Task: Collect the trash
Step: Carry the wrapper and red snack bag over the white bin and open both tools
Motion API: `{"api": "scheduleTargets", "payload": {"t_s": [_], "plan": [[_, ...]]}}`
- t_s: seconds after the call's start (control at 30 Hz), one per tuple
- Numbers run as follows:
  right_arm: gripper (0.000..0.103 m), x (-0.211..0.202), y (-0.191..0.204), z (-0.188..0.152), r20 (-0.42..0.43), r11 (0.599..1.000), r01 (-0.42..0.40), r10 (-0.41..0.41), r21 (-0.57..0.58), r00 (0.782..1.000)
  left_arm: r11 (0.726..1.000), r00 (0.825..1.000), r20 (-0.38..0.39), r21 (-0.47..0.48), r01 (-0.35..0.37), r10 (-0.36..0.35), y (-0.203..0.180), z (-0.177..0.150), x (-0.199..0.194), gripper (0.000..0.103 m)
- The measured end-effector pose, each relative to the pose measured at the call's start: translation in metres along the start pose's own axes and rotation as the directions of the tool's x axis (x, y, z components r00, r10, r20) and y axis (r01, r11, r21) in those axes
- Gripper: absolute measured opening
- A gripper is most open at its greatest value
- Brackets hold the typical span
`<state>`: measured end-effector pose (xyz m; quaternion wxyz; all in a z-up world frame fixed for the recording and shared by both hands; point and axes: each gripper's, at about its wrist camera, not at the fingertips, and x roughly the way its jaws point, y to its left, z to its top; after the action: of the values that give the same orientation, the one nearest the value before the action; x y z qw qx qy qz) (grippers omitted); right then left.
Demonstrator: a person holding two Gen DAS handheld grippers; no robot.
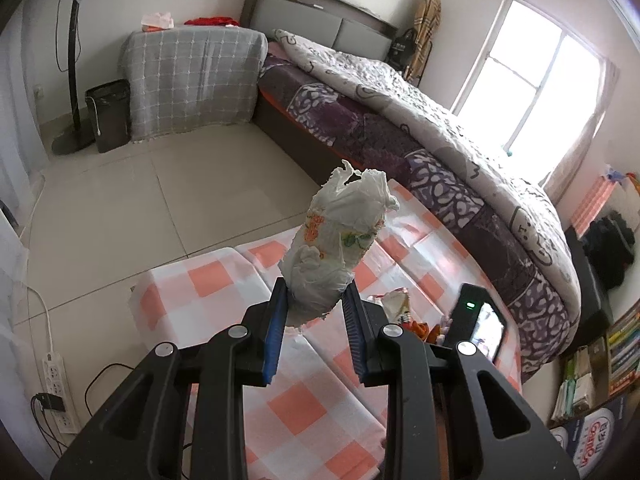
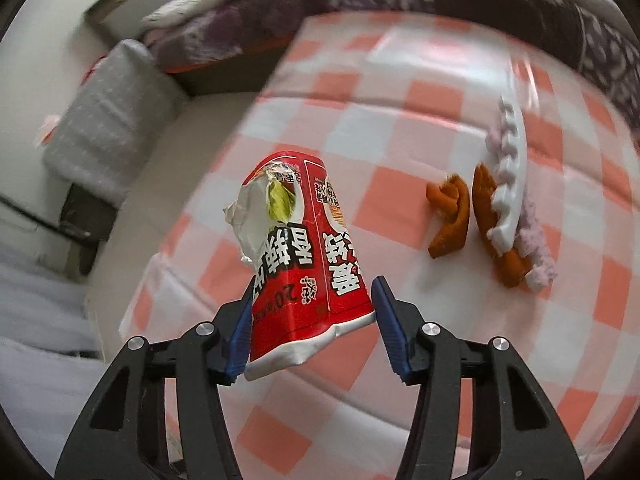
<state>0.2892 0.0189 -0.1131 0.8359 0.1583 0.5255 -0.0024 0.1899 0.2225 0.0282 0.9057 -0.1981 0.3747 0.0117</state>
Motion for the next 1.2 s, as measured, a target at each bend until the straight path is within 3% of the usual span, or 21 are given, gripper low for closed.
{"api": "scheduleTargets", "payload": {"t_s": [0.13,0.37,0.57,0.77,1.03,1.2], "plan": [[0.052,-0.038,-0.004,0.000,0.061,0.999,-0.012,0.015,-0.048,0.998,1.000,1.000,0.016,-0.003,0.003,-0.003,-0.004,-0.001,-0.003,0.028],[0.053,-0.098,-0.016,0.005,0.214,0.991,0.062,-0.036,-0.119,0.976,1.000,0.999,0.035,0.031,0.002,-0.003,-0.021,-0.008,-0.004,0.028],[0.054,-0.140,-0.041,0.002,0.310,0.985,0.118,-0.075,-0.123,0.948,0.997,0.998,0.060,0.071,0.008,-0.012,-0.041,-0.017,-0.009,0.028],[0.055,-0.176,-0.067,-0.009,0.406,0.973,0.196,-0.130,-0.125,0.905,0.992,0.997,0.075,0.122,0.017,-0.026,-0.068,-0.032,-0.011,0.028],[0.056,-0.203,-0.116,-0.025,0.453,0.967,0.247,-0.192,-0.065,0.870,0.976,0.996,0.069,0.213,0.037,-0.053,-0.109,-0.062,-0.007,0.028],[0.056,-0.207,-0.155,-0.040,0.450,0.964,0.266,-0.232,-0.013,0.863,0.953,0.995,0.061,0.298,0.052,-0.073,-0.142,-0.085,-0.006,0.028]]}}
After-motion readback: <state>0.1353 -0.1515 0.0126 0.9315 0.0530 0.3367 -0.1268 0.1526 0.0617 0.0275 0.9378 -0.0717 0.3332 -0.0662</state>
